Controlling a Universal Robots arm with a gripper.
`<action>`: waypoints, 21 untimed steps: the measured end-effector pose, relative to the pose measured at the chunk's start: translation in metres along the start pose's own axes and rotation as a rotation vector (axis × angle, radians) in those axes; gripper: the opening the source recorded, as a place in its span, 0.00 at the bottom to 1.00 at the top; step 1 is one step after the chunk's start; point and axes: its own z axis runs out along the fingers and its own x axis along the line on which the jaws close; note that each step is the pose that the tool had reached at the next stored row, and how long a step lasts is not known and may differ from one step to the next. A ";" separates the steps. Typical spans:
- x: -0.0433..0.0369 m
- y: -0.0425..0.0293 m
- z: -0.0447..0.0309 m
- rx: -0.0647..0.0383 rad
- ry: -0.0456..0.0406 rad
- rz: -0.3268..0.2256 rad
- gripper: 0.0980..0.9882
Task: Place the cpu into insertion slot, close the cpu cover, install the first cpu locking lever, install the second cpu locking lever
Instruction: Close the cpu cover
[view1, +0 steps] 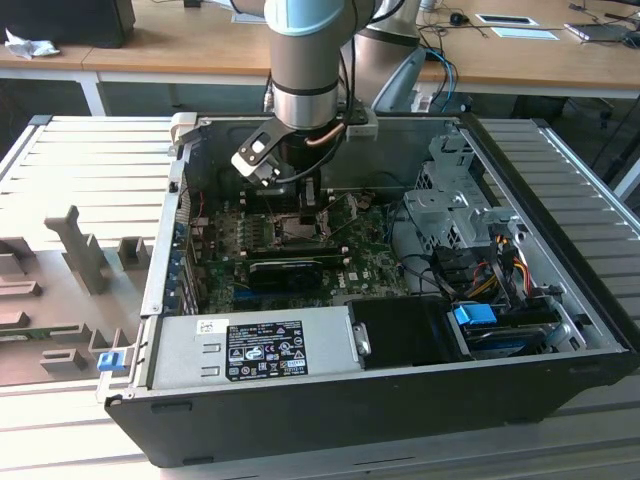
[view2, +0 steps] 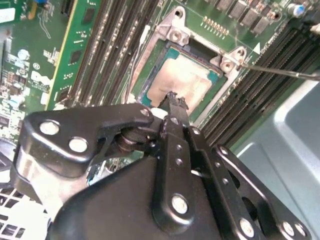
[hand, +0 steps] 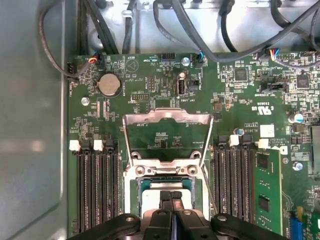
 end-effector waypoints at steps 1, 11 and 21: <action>0.0001 0.0002 -0.0023 0.000 -0.0005 0.000 0.01; 0.0003 0.0018 -0.0272 0.000 -0.0005 0.000 0.01; 0.0007 0.0137 -0.0307 0.000 -0.0006 0.000 0.01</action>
